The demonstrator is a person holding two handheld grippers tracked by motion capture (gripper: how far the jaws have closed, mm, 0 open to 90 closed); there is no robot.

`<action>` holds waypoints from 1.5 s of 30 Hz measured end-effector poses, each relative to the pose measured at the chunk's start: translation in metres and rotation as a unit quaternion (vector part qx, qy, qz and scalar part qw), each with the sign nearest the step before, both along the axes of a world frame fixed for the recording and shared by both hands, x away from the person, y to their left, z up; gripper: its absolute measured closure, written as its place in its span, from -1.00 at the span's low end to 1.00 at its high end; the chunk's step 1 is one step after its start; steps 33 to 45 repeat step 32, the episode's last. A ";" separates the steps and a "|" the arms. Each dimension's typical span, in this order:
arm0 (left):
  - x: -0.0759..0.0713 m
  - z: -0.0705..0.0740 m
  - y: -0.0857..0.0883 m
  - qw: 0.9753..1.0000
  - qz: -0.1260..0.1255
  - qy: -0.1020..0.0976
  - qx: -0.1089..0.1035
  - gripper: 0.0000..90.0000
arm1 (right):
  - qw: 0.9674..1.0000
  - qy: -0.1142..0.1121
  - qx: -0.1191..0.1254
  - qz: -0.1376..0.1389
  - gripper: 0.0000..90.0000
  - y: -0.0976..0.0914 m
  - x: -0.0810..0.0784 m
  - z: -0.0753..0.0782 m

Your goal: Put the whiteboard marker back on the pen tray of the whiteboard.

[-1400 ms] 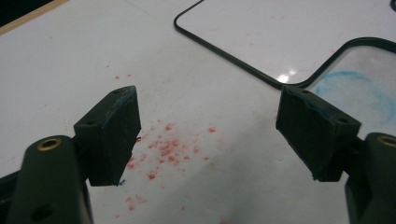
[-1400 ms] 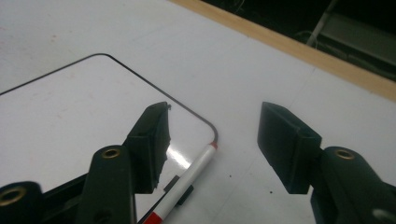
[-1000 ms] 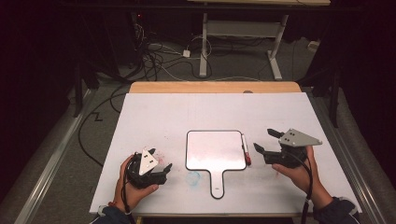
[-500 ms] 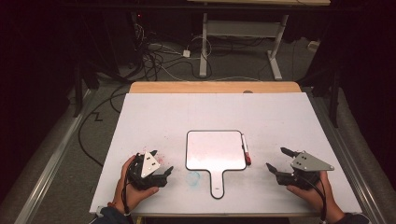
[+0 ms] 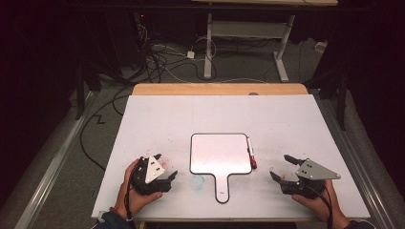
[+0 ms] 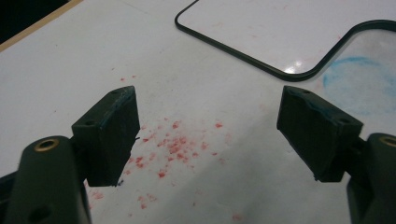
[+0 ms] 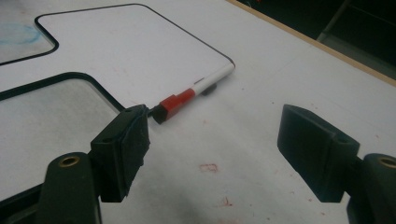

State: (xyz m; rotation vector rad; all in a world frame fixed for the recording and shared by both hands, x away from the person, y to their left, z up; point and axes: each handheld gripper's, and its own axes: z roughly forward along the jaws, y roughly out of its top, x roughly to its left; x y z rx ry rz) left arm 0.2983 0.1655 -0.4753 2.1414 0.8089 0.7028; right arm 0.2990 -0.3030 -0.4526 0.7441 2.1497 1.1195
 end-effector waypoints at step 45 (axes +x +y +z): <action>0.009 -0.002 0.001 1.000 0.008 0.002 0.005 -0.54 | 1.000 0.002 -0.009 -0.024 -0.42 -0.005 0.005 0.001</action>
